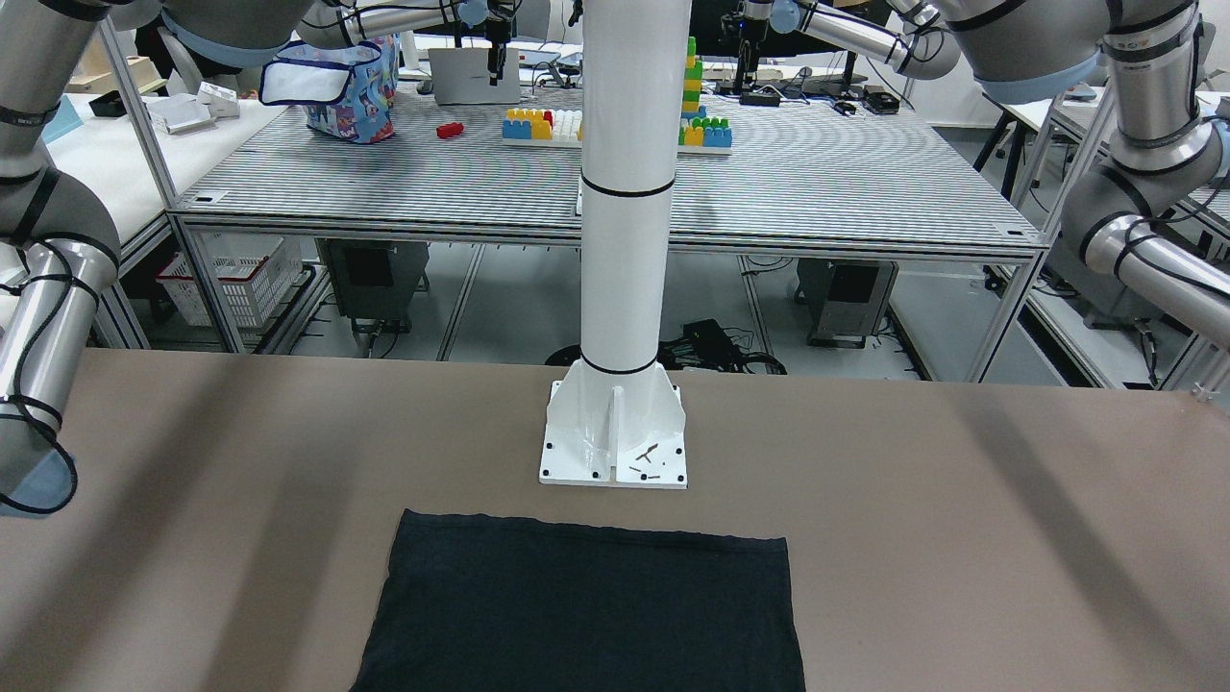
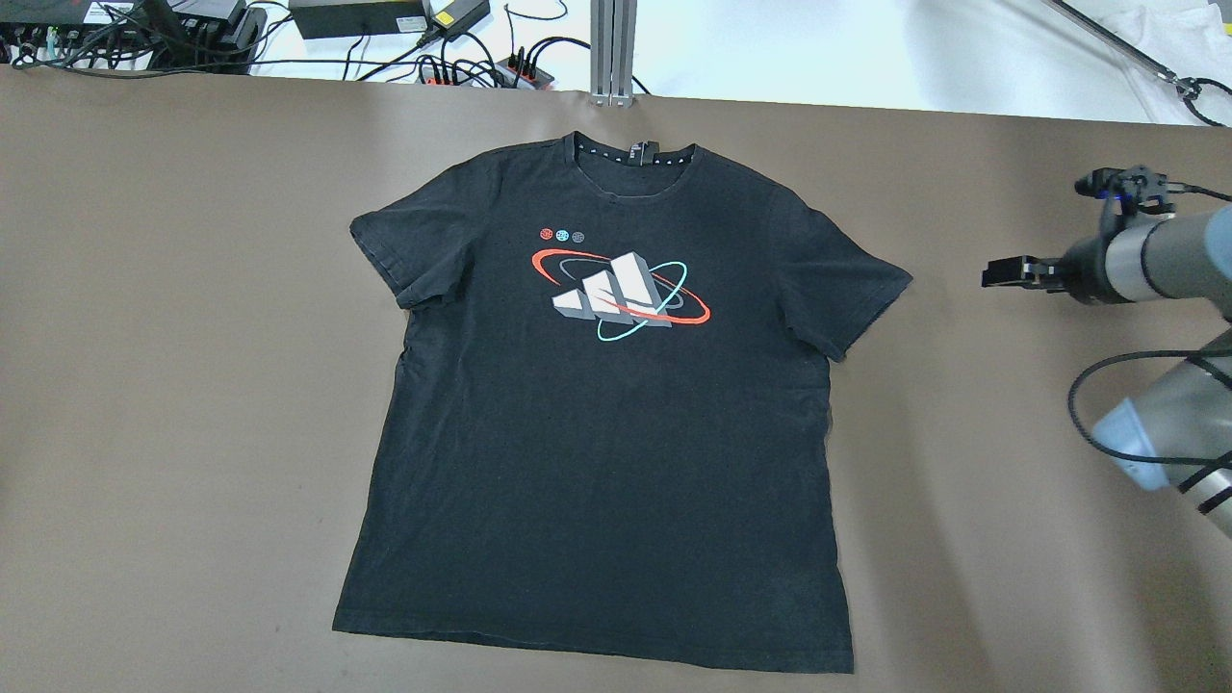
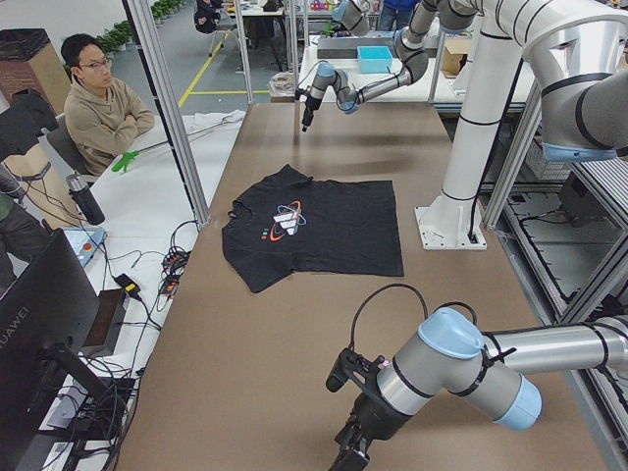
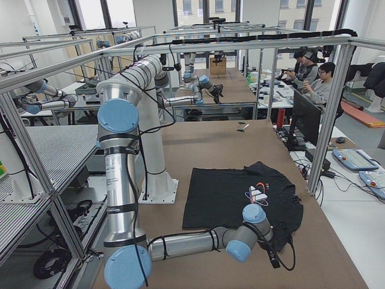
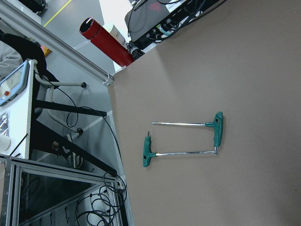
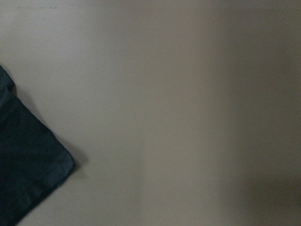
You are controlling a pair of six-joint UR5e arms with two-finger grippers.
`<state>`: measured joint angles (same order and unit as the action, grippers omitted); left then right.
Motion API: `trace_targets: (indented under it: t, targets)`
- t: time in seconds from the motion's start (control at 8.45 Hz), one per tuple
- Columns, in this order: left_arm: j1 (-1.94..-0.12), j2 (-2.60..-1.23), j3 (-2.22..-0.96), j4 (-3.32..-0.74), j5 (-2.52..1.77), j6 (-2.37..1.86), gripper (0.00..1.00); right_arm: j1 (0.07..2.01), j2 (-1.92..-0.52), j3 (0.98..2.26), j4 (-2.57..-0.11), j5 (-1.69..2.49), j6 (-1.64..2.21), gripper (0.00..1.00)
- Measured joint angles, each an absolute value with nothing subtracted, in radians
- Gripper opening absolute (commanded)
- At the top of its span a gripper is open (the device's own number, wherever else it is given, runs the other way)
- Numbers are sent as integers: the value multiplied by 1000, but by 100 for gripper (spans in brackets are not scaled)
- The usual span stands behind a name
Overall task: Fold clothes
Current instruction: 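Move the right gripper over the shirt's shoulder seam near the collar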
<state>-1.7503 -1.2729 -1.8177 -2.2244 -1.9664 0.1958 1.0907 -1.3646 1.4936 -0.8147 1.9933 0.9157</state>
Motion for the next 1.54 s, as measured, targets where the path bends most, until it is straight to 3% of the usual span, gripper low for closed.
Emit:
trace_targets:
  t: [0.24, 0.59, 0.83, 1.18, 1.3, 1.42, 1.54]
  targets:
    - [-1738, -1278, -1818, -2220, -1965, 174, 99, 1024, -1276, 1415, -818, 1896, 1012, 66]
    - [-1731, -1281, -1817, -2217, -1964, 157, 99, 984, -1165, 1259, -819, 1855, 1002, 62]
    - [-1730, -1281, -1816, -2217, -1964, 154, 99, 974, -1136, 1223, -819, 1845, 981, 40]
    - [-1730, -1281, -1812, -2215, -1963, 152, 99, 963, -1123, 1213, -820, 1842, 975, 32]
    - [-1731, -1280, -1811, -2212, -1963, 152, 99, 957, -1121, 1211, -821, 1842, 974, 24]
    - [-1731, -1280, -1811, -2210, -1963, 152, 99, 952, -1117, 1210, -821, 1842, 973, 3]
    - [-1732, -1279, -1810, -2208, -1963, 152, 99, 949, -1115, 1206, -822, 1842, 969, 0]
